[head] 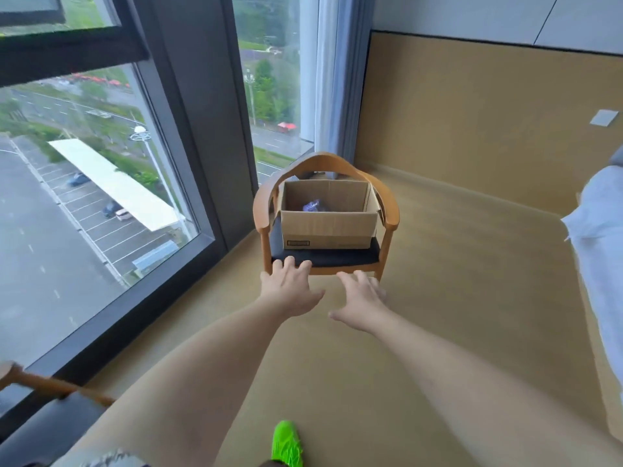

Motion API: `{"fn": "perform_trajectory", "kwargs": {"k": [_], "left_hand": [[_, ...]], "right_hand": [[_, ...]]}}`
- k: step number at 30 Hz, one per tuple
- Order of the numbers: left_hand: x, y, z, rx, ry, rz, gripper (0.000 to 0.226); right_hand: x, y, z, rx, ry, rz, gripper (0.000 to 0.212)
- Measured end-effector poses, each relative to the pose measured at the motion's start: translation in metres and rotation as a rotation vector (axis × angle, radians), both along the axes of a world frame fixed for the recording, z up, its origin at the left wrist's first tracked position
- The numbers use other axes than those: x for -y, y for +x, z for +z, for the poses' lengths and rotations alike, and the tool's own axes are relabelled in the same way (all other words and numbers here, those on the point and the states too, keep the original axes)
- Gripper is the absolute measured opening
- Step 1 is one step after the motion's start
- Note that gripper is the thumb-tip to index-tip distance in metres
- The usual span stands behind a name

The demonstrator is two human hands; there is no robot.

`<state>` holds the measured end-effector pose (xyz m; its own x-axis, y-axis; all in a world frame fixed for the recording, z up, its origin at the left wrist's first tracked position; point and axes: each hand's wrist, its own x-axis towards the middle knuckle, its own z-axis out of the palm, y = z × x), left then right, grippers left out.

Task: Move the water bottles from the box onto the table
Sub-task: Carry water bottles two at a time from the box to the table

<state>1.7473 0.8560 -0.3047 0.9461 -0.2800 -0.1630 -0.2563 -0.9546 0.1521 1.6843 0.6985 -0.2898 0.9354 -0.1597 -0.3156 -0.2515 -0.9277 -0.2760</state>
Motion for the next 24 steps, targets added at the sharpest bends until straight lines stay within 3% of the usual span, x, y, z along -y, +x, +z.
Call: {"fn": "perform_trajectory", "kwargs": {"k": [6,13,24], "left_hand": [[-0.008,0.121,0.002,-0.022,-0.008,0.013,0.07],[0.003,0.205,-0.031,-0.097,0.004,-0.002,0.069],[0.063,0.402,-0.081,-0.187,0.008,0.098,0.076]], "right_hand": [[-0.006,0.104,-0.002,0.006,0.027,-0.075,0.089],[0.005,0.198,-0.031,-0.061,0.032,-0.076,0.089],[0.081,0.418,-0.087,-0.161,0.073,0.0,0.085]]}}
